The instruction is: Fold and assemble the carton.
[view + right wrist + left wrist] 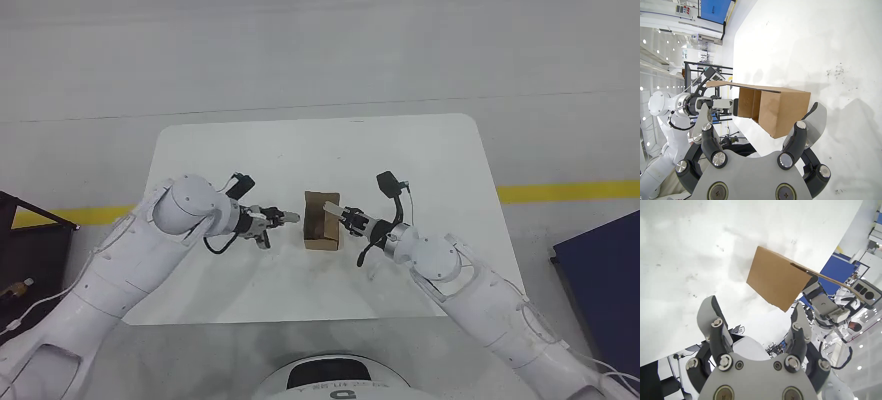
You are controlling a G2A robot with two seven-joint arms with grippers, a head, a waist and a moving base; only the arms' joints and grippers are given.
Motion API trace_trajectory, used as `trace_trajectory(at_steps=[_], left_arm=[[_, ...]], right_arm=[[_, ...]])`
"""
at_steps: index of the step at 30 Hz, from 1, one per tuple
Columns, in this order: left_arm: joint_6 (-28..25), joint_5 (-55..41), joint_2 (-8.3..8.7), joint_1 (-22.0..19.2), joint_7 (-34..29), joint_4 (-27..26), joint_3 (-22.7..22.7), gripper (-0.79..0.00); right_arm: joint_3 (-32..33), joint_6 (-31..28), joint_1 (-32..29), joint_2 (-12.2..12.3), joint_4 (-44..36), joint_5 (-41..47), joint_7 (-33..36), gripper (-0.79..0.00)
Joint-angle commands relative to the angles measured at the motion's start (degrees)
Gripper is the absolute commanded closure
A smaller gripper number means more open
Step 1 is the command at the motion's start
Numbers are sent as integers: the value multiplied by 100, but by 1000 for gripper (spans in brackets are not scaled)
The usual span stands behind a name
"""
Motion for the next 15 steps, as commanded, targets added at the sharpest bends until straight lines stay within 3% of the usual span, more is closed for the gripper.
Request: trace_trajectory(at_steps=[1,4,6,9,15], left_arm=[[-99,19,-85,-158,-58,146,183,-659],[-176,39,-229,-375,-44,397,425,-640],[-227,18,-319,-492,1,531,542,-520],[-228,132,-449,-672,34,709,755,-400],[-172,283,-653,-907,52,924,1058,-320]], right_arm=[[0,0,0,0,0,0,0,-785],[0,0,0,0,0,0,0,-785],[0,0,0,0,0,0,0,-785],[0,0,0,0,0,0,0,-785],[0,0,0,0,0,0,0,-785]])
